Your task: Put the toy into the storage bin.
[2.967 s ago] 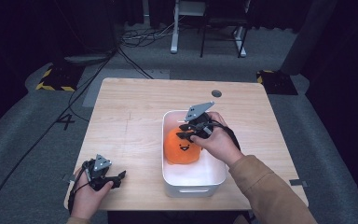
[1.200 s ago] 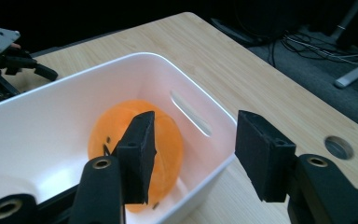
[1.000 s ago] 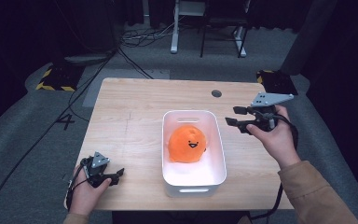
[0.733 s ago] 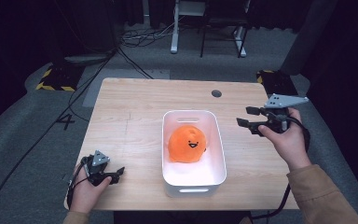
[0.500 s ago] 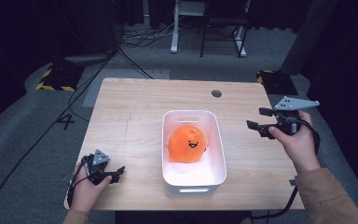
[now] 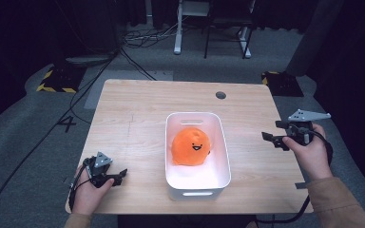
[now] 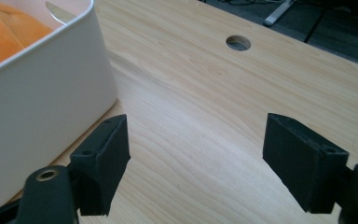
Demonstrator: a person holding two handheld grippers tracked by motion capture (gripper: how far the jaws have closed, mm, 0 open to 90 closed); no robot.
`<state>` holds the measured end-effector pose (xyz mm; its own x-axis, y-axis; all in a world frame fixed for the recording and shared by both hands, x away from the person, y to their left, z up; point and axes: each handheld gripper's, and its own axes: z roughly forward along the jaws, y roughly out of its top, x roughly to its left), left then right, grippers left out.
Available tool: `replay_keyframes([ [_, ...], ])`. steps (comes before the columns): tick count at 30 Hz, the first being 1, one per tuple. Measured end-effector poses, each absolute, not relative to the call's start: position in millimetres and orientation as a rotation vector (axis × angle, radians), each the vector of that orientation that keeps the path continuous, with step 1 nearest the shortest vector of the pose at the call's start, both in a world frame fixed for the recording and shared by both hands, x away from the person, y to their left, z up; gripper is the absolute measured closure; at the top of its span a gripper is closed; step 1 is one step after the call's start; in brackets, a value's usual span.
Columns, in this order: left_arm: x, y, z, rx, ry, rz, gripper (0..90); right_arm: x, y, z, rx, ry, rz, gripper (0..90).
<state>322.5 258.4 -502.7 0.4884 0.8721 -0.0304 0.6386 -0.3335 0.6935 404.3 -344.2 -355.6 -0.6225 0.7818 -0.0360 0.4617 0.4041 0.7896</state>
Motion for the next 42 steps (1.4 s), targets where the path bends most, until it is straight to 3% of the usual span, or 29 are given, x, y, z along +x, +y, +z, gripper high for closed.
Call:
replay_keyframes([
  [29,322.5,258.4,-502.7,2.085,1.239,0.463,21.2,386.1,-373.0,-464.7,1.281,2.332,0.994,20.2],
  [42,322.5,258.5,-502.6,2.088,1.238,0.463,21.2,374.5,-369.1,-497.6,1.251,2.307,1.003,18.0],
])
